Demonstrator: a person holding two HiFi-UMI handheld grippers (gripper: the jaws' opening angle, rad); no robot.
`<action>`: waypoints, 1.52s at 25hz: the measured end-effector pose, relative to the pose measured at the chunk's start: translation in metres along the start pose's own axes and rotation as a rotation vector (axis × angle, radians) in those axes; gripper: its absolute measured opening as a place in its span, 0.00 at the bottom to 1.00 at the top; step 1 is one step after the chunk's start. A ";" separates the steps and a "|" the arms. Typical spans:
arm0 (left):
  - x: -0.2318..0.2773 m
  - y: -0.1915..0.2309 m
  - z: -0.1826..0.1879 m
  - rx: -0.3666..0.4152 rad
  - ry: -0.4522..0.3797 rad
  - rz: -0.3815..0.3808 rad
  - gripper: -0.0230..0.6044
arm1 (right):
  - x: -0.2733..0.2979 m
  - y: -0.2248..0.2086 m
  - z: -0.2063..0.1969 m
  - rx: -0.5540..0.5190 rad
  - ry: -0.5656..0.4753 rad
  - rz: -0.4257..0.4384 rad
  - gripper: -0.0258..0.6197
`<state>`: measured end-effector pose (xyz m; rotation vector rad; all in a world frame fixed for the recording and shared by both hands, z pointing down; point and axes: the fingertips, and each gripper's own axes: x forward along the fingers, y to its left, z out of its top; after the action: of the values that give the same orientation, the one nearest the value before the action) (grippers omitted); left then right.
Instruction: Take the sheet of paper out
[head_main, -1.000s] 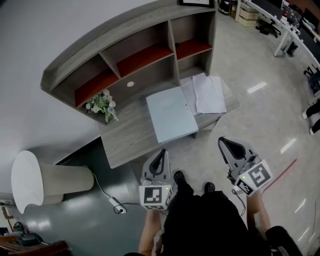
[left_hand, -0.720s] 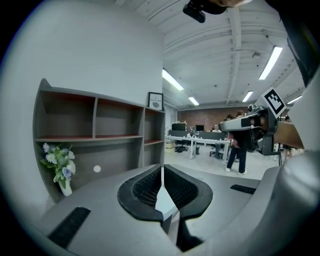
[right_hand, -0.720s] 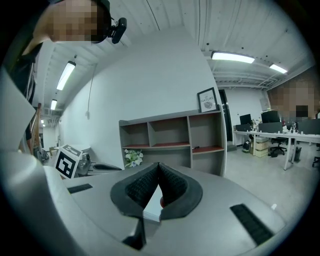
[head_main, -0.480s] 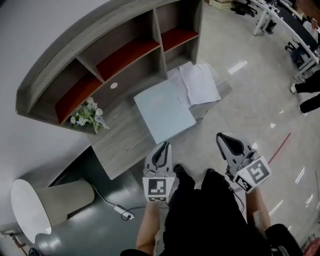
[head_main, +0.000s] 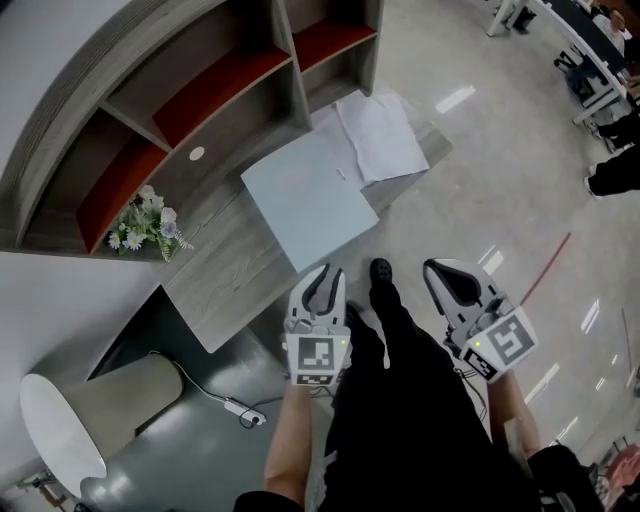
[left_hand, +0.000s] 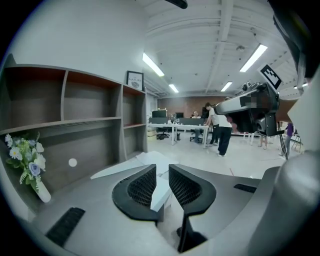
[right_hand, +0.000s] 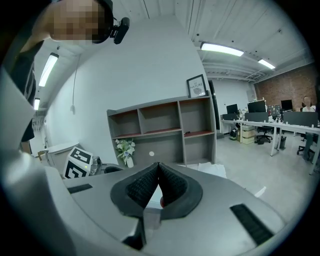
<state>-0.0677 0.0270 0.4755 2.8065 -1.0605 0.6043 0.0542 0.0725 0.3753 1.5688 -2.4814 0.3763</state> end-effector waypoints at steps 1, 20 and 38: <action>0.004 -0.002 -0.003 -0.001 0.007 -0.006 0.16 | 0.001 -0.001 -0.002 0.004 0.002 0.000 0.06; 0.147 -0.026 -0.063 0.231 0.216 -0.085 0.41 | 0.067 -0.079 -0.009 0.042 0.062 0.095 0.06; 0.216 -0.037 -0.123 0.472 0.428 -0.034 0.42 | 0.110 -0.137 -0.034 0.080 0.131 0.234 0.06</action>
<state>0.0625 -0.0528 0.6746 2.8300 -0.8684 1.5426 0.1320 -0.0673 0.4547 1.2369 -2.5809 0.5990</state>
